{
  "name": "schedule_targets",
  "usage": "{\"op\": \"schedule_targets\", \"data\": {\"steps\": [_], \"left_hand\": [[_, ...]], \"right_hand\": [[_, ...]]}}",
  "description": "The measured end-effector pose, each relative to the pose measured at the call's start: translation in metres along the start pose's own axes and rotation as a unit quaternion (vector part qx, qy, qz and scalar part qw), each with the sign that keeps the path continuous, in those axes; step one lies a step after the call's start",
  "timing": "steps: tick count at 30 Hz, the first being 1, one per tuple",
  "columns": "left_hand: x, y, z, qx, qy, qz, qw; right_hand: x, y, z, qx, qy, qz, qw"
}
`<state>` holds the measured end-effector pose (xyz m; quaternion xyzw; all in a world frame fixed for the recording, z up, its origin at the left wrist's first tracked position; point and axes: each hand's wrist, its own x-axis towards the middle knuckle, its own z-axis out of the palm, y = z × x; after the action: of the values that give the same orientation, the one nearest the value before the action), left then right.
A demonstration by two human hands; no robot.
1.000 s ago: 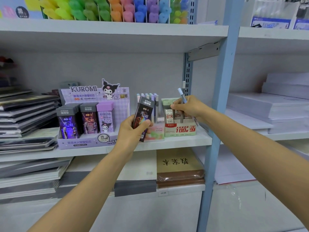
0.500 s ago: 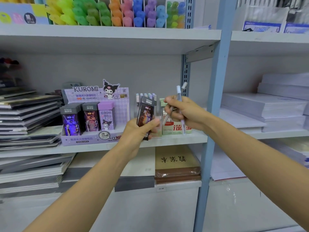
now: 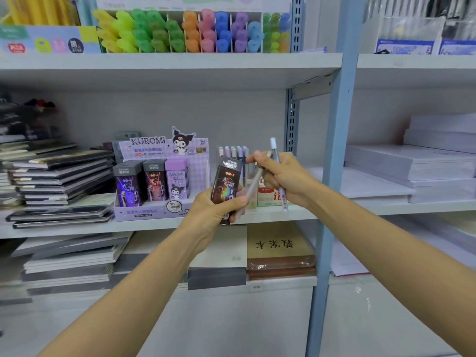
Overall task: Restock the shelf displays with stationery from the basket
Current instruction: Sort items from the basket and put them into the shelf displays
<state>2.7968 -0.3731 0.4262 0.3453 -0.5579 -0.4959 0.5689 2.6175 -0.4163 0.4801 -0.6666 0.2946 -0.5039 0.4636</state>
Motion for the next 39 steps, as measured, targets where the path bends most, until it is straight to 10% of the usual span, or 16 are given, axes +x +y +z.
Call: {"op": "schedule_targets", "data": {"steps": [16,24,39], "left_hand": [[0.009,0.004,-0.012,0.022,0.065,0.015,0.998],[0.02,0.004,-0.03,0.048,0.137,0.049,0.988],[0.034,-0.006,-0.036,0.092,0.111,0.085,0.986]], "right_hand": [[0.011,-0.013,-0.01,-0.095,0.02,-0.025,0.995],[0.037,-0.026,-0.036,-0.153,0.22,-0.124,0.955],[0.067,0.022,0.001,-0.308,0.156,-0.088,0.934]]}}
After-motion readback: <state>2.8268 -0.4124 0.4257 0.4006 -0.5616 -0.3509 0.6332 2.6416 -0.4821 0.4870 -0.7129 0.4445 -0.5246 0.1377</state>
